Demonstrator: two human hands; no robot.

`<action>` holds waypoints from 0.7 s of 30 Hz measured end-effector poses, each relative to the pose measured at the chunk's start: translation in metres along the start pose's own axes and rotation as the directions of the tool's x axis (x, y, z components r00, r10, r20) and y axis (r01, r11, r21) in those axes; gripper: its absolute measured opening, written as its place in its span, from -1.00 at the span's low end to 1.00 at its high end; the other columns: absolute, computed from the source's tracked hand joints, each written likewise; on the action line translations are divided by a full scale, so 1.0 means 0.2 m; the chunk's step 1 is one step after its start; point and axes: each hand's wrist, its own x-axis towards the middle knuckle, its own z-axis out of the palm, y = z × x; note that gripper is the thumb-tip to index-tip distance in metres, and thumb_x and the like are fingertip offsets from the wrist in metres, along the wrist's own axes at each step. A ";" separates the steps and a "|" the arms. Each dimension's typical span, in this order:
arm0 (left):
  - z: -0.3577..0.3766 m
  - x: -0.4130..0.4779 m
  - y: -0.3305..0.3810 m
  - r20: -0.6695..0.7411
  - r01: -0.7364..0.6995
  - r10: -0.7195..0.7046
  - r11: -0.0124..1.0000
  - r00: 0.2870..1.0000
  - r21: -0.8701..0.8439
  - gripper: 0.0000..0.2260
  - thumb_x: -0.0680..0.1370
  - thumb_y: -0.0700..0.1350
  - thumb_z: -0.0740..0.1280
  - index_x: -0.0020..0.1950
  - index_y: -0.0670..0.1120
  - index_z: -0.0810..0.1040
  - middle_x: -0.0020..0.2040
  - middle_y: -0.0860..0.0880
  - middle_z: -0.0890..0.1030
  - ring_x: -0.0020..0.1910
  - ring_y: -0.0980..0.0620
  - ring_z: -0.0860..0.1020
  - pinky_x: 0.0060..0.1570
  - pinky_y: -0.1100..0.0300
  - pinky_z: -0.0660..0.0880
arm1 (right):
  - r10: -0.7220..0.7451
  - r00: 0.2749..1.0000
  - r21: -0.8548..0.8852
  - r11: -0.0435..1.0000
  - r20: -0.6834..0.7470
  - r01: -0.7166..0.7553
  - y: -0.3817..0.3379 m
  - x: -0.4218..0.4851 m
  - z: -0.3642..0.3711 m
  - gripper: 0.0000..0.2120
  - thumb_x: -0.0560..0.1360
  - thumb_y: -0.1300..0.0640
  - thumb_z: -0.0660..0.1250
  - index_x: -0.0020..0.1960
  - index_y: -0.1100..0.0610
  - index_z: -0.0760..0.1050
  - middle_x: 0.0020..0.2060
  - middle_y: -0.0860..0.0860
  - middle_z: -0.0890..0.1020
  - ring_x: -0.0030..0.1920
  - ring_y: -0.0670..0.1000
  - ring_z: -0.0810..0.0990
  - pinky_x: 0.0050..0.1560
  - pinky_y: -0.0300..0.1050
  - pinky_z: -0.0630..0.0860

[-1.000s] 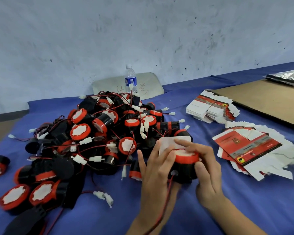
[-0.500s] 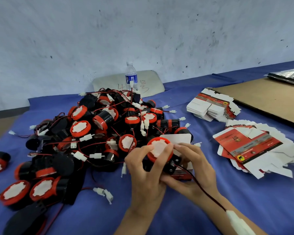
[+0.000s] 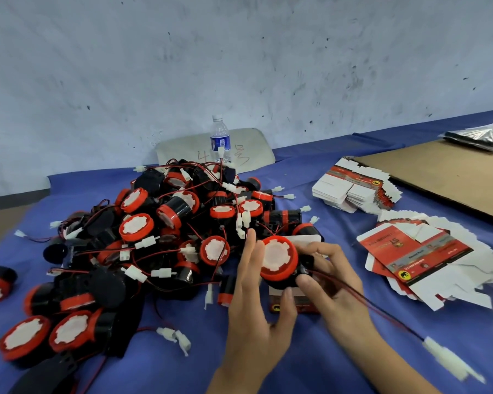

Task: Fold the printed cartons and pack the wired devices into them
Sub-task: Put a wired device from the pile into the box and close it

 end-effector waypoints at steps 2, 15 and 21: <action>0.01 -0.01 -0.01 0.006 0.030 -0.030 1.000 1.000 0.001 -0.35 0.54 -0.11 0.29 0.56 0.08 0.08 0.53 -0.14 0.25 0.49 -0.10 0.28 0.38 0.15 0.33 | 0.066 0.996 0.085 0.995 -0.061 -0.061 0.01 0.01 -0.01 -0.81 0.48 0.28 0.34 0.03 0.05 0.48 0.01 0.10 0.67 0.03 0.08 0.66 0.01 -0.13 0.58; 0.02 0.01 -0.03 -0.092 0.024 -0.009 0.986 0.996 0.162 -0.35 0.44 0.01 0.39 0.48 0.03 0.23 0.35 0.17 0.37 0.35 0.25 0.34 0.23 0.39 0.35 | -0.214 0.948 -0.404 0.909 -0.237 0.105 0.04 -0.02 -0.03 -0.51 0.34 -0.07 0.46 0.19 0.11 0.47 0.07 -0.03 0.55 -0.06 -0.04 0.54 -0.07 -0.22 0.45; 0.04 0.01 -0.02 -0.028 -0.168 0.180 0.956 0.983 0.239 -0.56 0.52 -0.07 0.38 0.36 -0.11 0.38 0.33 0.05 0.41 0.33 0.08 0.40 0.17 0.11 0.51 | -0.383 0.922 -0.567 0.772 -0.053 0.288 0.03 -0.02 0.00 -0.45 0.33 -0.06 0.49 0.22 0.12 0.42 0.14 0.01 0.57 0.21 -0.06 0.53 0.20 -0.25 0.45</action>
